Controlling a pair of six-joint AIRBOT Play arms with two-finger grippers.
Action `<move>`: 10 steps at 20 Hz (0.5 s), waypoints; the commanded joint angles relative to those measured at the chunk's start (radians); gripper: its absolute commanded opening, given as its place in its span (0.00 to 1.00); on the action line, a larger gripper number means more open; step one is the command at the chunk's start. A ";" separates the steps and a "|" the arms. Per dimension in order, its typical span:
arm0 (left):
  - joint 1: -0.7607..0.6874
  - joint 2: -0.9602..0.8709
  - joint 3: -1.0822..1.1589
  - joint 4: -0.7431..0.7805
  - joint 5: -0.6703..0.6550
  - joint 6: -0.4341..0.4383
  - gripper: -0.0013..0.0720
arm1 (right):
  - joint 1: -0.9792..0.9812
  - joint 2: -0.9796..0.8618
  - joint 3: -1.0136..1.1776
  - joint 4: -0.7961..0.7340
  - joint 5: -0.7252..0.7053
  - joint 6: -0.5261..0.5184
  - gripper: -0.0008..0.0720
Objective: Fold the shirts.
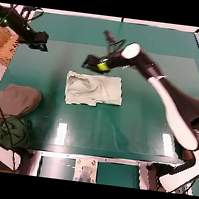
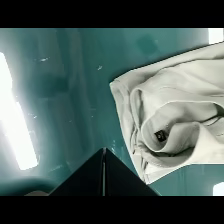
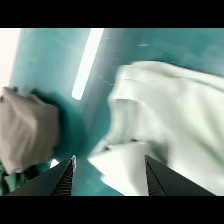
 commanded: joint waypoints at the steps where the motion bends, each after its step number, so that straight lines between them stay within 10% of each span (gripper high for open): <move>1: 0.005 0.001 0.000 0.006 -0.005 0.006 0.05 | -0.239 0.065 -0.024 -0.129 0.244 0.006 0.69; 10: 0.005 0.001 0.000 0.005 0.000 0.004 0.05 | -0.441 0.009 -0.436 0.045 0.098 -0.169 0.77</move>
